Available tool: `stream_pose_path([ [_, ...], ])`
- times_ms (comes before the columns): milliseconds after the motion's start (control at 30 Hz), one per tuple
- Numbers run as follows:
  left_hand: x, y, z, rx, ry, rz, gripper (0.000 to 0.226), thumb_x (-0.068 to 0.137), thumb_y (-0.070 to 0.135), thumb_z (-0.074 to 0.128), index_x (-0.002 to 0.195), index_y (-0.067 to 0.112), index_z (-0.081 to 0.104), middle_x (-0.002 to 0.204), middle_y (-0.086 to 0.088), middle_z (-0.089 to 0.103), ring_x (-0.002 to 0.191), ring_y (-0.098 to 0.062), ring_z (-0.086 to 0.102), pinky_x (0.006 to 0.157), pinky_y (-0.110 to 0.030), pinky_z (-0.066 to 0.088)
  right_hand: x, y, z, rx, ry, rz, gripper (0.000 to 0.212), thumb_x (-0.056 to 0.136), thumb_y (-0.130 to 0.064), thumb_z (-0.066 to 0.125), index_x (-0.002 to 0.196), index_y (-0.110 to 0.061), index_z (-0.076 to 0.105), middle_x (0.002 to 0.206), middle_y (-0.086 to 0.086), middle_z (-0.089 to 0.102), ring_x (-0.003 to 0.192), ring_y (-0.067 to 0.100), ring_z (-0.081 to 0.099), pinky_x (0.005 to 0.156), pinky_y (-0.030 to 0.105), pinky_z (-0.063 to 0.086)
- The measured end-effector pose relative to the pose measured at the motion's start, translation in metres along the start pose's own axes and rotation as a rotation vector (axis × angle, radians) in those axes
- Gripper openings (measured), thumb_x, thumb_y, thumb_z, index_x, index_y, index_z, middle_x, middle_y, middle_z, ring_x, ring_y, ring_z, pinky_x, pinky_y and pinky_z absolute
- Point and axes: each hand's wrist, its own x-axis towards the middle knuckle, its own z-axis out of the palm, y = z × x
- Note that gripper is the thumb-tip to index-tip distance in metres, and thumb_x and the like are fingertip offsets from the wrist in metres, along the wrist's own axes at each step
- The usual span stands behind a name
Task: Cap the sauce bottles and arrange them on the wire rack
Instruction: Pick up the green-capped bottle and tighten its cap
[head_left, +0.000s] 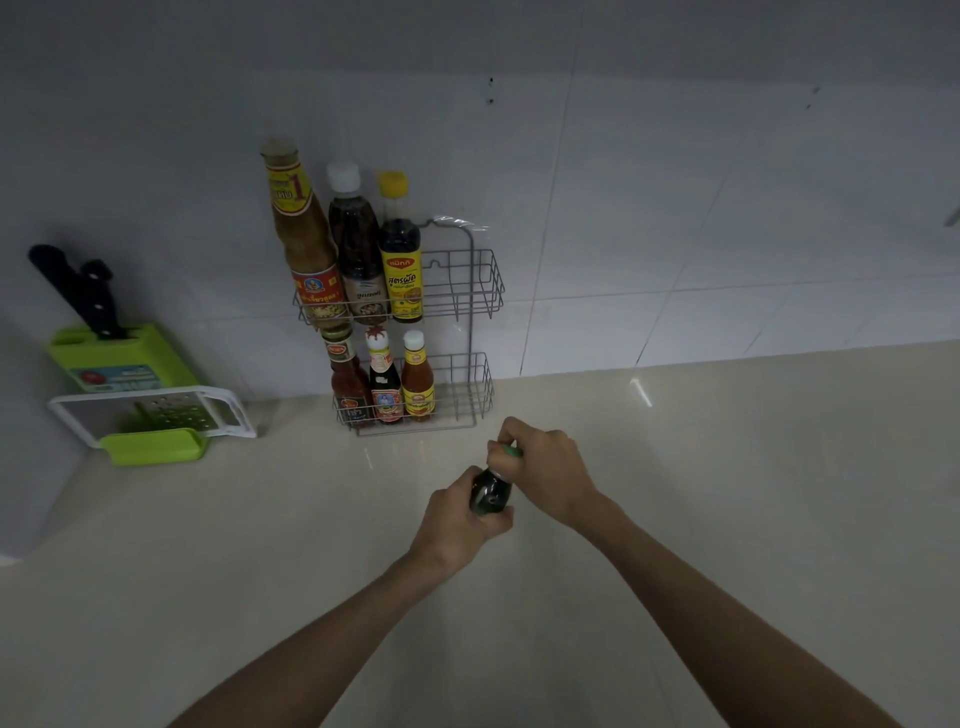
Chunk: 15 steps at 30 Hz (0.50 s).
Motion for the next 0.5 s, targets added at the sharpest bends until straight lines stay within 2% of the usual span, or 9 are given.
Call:
stream_pose_path([
  [100, -0.002, 0.006, -0.013, 0.075, -0.046, -0.009, 0.045, 0.075, 0.039, 0.077, 0.110, 0.020, 0.056, 0.094, -0.002, 0.067, 0.076, -0.012, 0.062, 0.061, -0.021, 0.047, 0.016, -0.003, -0.012, 0.076, -0.128, 0.085, 0.019, 0.088, -0.029, 0.058, 0.071, -0.019, 0.057, 0.054, -0.002, 0.052, 0.055, 0.018, 0.048, 0.053, 0.027, 0.037],
  [167, -0.001, 0.007, -0.030, -0.120, -0.217, -0.055, 0.051, 0.073, 0.035, 0.078, 0.116, 0.020, 0.056, 0.107, -0.006, 0.067, 0.091, -0.013, 0.064, 0.073, -0.026, 0.051, 0.025, -0.003, -0.029, 0.106, -0.163, 0.029, 0.018, 0.089, -0.023, 0.055, 0.074, -0.018, 0.063, 0.067, -0.002, 0.063, 0.067, 0.019, 0.057, 0.065, 0.030, 0.043],
  [200, -0.002, 0.005, -0.039, -0.270, -0.335, -0.081, 0.053, 0.074, 0.030, 0.076, 0.122, 0.018, 0.055, 0.118, -0.011, 0.066, 0.101, -0.013, 0.064, 0.084, -0.030, 0.051, 0.028, -0.004, -0.038, 0.156, -0.175, -0.015, 0.019, 0.091, -0.019, 0.054, 0.075, -0.017, 0.065, 0.071, -0.008, 0.065, 0.069, 0.014, 0.059, 0.068, 0.030, 0.044],
  [267, -0.003, 0.000, -0.054, -0.487, -0.544, -0.124, 0.055, 0.079, 0.022, 0.067, 0.131, 0.012, 0.052, 0.133, -0.014, 0.061, 0.123, -0.014, 0.057, 0.103, -0.028, 0.042, 0.032, -0.007, -0.051, 0.310, -0.232, -0.087, 0.022, 0.095, -0.013, 0.050, 0.079, -0.011, 0.065, 0.065, -0.018, 0.061, 0.058, 0.000, 0.053, 0.060, 0.018, 0.040],
  [333, -0.006, -0.002, -0.060, -0.565, -0.659, -0.129, 0.052, 0.084, 0.014, 0.060, 0.134, 0.006, 0.051, 0.135, -0.014, 0.060, 0.130, -0.018, 0.054, 0.104, -0.024, 0.043, 0.036, -0.013, -0.058, 0.442, -0.316, -0.115, 0.025, 0.100, -0.014, 0.046, 0.088, -0.005, 0.065, 0.062, -0.017, 0.058, 0.047, 0.002, 0.041, 0.049, 0.016, 0.033],
  [400, -0.007, -0.003, -0.056, -0.553, -0.597, -0.087, 0.042, 0.082, 0.006, 0.063, 0.125, 0.002, 0.060, 0.124, -0.016, 0.067, 0.121, -0.025, 0.061, 0.097, -0.024, 0.049, 0.039, -0.017, -0.056, 0.514, -0.370, -0.122, 0.025, 0.102, -0.017, 0.043, 0.096, -0.007, 0.066, 0.069, -0.016, 0.060, 0.053, 0.007, 0.040, 0.046, 0.021, 0.034],
  [467, -0.006, -0.006, -0.049, -0.490, -0.390, -0.040, 0.036, 0.076, 0.003, 0.074, 0.111, 0.004, 0.069, 0.112, -0.014, 0.073, 0.109, -0.028, 0.068, 0.095, -0.029, 0.052, 0.038, -0.016, -0.045, 0.552, -0.306, -0.082, 0.021, 0.100, -0.022, 0.047, 0.104, -0.012, 0.065, 0.076, -0.014, 0.062, 0.061, 0.013, 0.047, 0.050, 0.024, 0.041],
  [500, -0.003, -0.009, -0.047, -0.451, -0.278, -0.025, 0.037, 0.072, 0.005, 0.079, 0.107, 0.005, 0.070, 0.107, -0.012, 0.075, 0.105, -0.027, 0.069, 0.095, -0.033, 0.053, 0.036, -0.014, -0.037, 0.581, -0.238, -0.024, 0.018, 0.097, -0.027, 0.052, 0.105, -0.017, 0.065, 0.078, -0.007, 0.063, 0.065, 0.015, 0.051, 0.052, 0.026, 0.045],
])
